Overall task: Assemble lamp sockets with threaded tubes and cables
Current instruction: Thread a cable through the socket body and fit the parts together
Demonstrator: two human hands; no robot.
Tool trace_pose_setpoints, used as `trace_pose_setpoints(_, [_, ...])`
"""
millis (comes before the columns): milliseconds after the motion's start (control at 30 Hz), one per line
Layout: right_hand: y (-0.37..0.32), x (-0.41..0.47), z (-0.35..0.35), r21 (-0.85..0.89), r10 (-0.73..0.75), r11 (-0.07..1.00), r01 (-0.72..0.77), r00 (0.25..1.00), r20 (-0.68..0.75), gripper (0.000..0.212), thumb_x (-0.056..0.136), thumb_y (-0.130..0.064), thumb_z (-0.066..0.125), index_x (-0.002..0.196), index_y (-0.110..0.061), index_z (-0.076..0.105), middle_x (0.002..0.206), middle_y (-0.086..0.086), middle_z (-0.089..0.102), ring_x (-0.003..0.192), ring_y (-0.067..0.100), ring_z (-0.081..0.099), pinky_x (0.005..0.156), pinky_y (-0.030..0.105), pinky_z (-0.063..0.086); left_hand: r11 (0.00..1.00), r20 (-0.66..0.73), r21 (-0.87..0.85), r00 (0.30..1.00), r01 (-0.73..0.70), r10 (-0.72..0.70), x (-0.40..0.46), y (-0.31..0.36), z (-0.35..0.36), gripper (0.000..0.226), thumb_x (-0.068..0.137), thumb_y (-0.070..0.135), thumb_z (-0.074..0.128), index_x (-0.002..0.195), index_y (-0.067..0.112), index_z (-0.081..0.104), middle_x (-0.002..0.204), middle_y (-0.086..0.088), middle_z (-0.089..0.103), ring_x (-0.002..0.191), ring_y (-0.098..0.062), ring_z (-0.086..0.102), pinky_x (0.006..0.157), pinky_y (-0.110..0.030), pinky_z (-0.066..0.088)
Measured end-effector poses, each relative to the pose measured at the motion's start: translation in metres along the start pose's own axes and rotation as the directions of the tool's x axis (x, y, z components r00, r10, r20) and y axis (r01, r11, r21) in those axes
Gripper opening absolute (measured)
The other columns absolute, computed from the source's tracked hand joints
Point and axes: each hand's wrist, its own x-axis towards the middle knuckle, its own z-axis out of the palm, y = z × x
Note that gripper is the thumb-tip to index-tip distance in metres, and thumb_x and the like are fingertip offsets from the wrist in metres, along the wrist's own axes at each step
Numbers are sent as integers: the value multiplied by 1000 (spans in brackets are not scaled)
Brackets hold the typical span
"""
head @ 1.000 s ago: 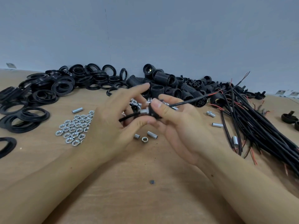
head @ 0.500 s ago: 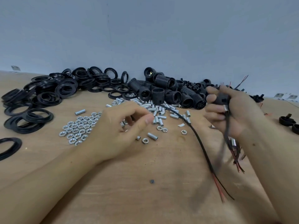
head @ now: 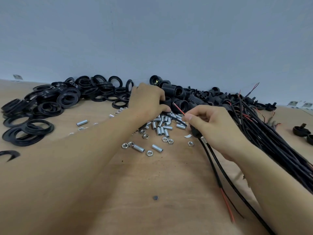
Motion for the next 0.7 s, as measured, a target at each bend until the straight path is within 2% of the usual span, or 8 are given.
trace_pose_setpoints(67, [1,-1,4,99,-4,995,5,1000,-6,15,93,-10,63,83,-17,73,60,2,64,57,13,59,60,32,53,1000,-16,-5,1000,-3,3,1,3,-7,31,79,52,76,96,26,71,81,12,53,102,-23,58,80,-33,36])
trace_pose_setpoints(133, [2,0,8,179,-18,984,24,999,-34,14,93,-6,63,85,-13,73,60,1,64,56,8,60,56,22,51,984,-66,-175,997,26,-38,-2,4,-19,24,80,43,79,89,22,71,86,9,58,91,-19,61,73,-29,38])
trace_pose_setpoints(233, [0,-1,10,262,-51,963,65,997,-61,15,93,-7,64,86,-15,74,63,2,68,59,11,63,56,22,52,816,-181,-572,957,84,-225,-27,2,-44,22,78,39,82,74,27,64,74,9,68,69,-2,64,62,-14,46])
trace_pose_setpoints(300, [-4,-4,12,283,-93,954,101,995,-41,15,93,-10,65,83,-17,74,65,3,70,60,16,64,57,25,53,735,-231,-675,927,66,-296,-57,1,-56,24,75,40,84,74,31,61,70,12,68,64,3,63,61,-9,47])
trace_pose_setpoints(433, [-12,-10,26,299,-163,943,146,986,31,16,92,-18,67,77,-21,73,63,2,68,57,19,57,56,31,50,551,-150,-830,919,83,-364,-108,1,-59,27,71,31,69,94,31,55,95,6,70,91,-17,68,80,-33,56])
trace_pose_setpoints(500, [-13,-13,34,303,-184,940,156,981,64,15,92,-21,67,78,-23,72,63,0,67,57,19,55,56,34,46,429,-66,-898,933,99,-353,-118,5,-54,17,72,25,55,84,29,66,85,3,70,86,-24,64,74,-37,52])
trace_pose_setpoints(567, [-13,-17,41,345,-209,924,167,974,90,14,92,-16,67,81,-22,71,64,1,66,55,16,57,53,27,46,318,-4,-943,952,98,-307,-123,11,-50,20,74,22,50,67,23,69,73,-4,66,74,-22,60,62,-30,49])
trace_pose_setpoints(700, [-15,-20,43,387,-268,899,203,956,121,8,92,-13,66,85,-16,69,68,6,68,54,17,62,55,25,50,422,-154,-906,946,-21,-284,-122,18,-46,21,89,29,66,76,12,66,65,5,66,58,-10,59,53,-21,46])
